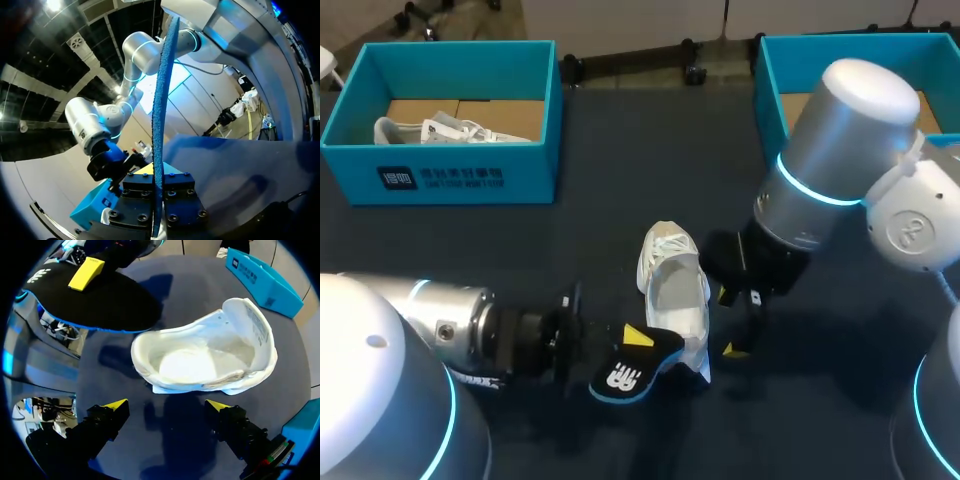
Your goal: Take the shoe out of the shoebox, open the shoe tongue, remove and reinsert the insole, then place the shoe into the shoebox
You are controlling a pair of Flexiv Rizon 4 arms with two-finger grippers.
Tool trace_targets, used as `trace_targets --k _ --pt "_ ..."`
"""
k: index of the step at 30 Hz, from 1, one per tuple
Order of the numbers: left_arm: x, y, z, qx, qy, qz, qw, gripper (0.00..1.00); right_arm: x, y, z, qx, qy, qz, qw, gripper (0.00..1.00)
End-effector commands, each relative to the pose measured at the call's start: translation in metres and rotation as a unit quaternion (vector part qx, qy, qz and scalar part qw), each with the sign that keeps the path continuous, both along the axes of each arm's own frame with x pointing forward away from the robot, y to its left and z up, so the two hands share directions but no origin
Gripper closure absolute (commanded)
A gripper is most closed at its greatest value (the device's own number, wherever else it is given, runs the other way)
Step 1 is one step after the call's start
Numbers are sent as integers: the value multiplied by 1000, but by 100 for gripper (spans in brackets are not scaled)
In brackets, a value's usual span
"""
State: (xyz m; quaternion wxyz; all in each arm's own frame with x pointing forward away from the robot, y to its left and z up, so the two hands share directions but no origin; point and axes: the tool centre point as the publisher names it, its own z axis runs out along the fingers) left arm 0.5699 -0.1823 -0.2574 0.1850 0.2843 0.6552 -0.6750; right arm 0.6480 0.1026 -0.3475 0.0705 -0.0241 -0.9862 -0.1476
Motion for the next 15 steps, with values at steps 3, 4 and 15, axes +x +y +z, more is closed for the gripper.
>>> trace_targets --k 3,4,15 --pt "-5 9 3 -4 4 11 1000 100 4 7 -6 -7 0 2 1000 0" --pt "-5 11 4 -5 4 13 1000 100 4 7 -7 -7 -1 2 1000 0" --pt "3 4 -1 -7 13 13 1000 100 5 8 -9 -11 -1 4 1000 0"
